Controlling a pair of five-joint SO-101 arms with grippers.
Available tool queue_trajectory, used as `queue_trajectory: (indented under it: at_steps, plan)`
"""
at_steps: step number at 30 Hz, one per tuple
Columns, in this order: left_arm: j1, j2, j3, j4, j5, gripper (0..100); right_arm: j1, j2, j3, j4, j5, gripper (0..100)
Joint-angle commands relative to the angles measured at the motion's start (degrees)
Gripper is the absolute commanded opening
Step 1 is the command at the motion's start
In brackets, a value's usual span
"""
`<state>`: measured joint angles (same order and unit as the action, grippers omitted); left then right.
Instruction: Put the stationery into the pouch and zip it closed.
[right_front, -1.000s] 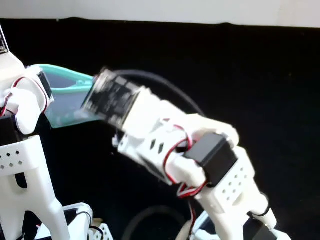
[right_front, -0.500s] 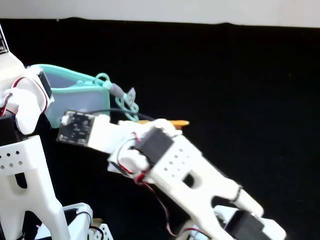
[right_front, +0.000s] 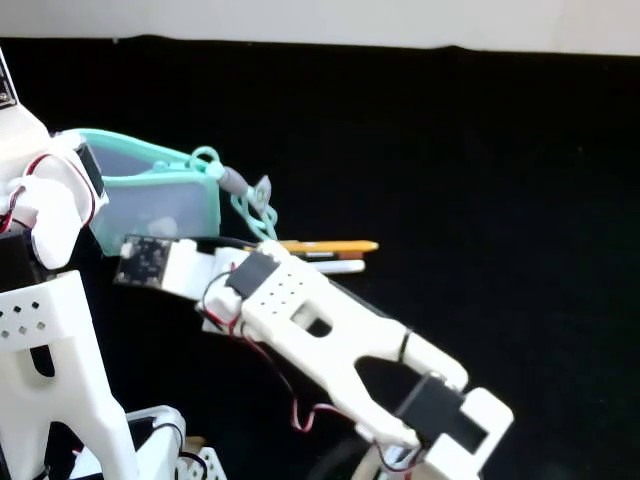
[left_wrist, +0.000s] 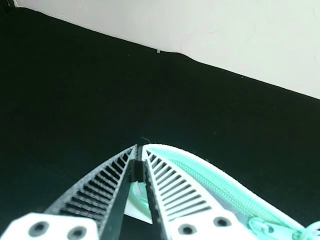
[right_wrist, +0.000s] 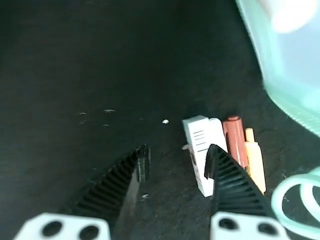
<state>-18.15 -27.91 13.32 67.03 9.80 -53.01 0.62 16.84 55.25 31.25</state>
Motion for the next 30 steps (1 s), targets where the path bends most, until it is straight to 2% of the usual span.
queue_trajectory:
  at_steps: [1,6,20,22,25,30]
  plan:
    - [0.0,1.4,3.1,0.8,-0.1,1,3.1,1.9,0.0,-4.7,0.8,18.4]
    - [0.0,1.5,3.1,0.8,-0.1,1,3.7,7.0,0.0,-8.7,4.0,18.4]
    - [0.0,7.1,2.6,0.4,-0.1,1,5.1,17.6,-0.3,-17.3,4.0,18.3]
    - [0.0,7.1,2.6,0.4,-0.1,1,5.1,17.9,-0.3,-17.3,4.0,15.5]
    - [0.0,7.2,2.6,0.4,-0.1,1,5.1,18.0,-0.3,-17.3,3.5,0.1]
    - [0.0,7.2,2.6,0.4,-0.1,1,5.7,17.8,-0.3,-17.3,3.3,0.9]
